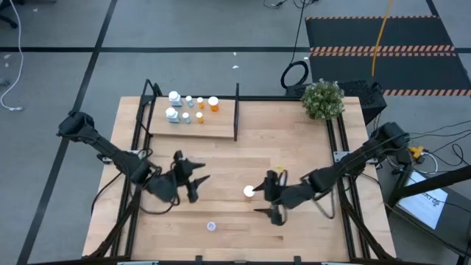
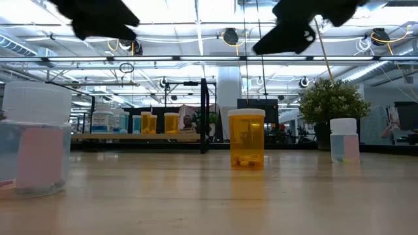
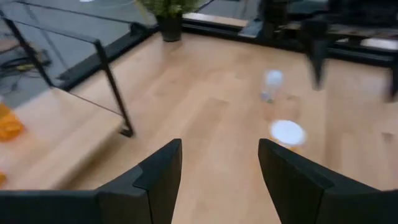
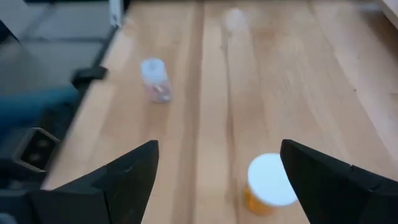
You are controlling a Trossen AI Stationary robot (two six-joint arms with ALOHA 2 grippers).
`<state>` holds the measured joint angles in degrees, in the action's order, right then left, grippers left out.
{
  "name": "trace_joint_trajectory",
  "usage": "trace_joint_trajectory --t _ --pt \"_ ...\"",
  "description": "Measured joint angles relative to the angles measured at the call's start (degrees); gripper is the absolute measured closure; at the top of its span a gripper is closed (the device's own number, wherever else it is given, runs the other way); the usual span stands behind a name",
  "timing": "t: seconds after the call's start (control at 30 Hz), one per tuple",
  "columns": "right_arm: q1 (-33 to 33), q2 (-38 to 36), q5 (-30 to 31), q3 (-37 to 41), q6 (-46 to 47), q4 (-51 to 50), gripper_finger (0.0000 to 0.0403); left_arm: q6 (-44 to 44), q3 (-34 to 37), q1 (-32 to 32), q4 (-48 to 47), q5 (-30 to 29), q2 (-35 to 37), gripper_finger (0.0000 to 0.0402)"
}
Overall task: Pick and place medicine bottles onto shelf by color
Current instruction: Put the large orange pill bottle aligned with the other large orange pill bottle on the shelf
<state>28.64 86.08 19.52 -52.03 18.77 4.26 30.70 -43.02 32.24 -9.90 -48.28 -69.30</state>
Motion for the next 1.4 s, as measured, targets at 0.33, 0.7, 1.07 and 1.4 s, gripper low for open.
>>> trace_joint_trajectory --t 0.33,0.7,1.07,1.4 --pt "-6.43 7.85 -4.98 -9.30 1.54 -11.79 0.0074 5.32 10.73 8.76 17.65 -1.62 -0.09 0.0190" --pt "-10.15 10.84 -10.49 -9.09 -0.14 -13.74 0.0074 9.07 13.02 12.56 20.81 -4.34 -1.76 0.0190" --pt "-11.41 11.52 -12.69 -8.64 -2.37 -12.69 0.0085 8.60 12.95 11.94 22.23 -4.43 -3.85 0.0190" --pt "-12.00 14.89 -13.68 -8.06 -2.97 -9.57 0.0140 8.42 12.95 11.94 22.27 -4.38 -3.85 0.0190"
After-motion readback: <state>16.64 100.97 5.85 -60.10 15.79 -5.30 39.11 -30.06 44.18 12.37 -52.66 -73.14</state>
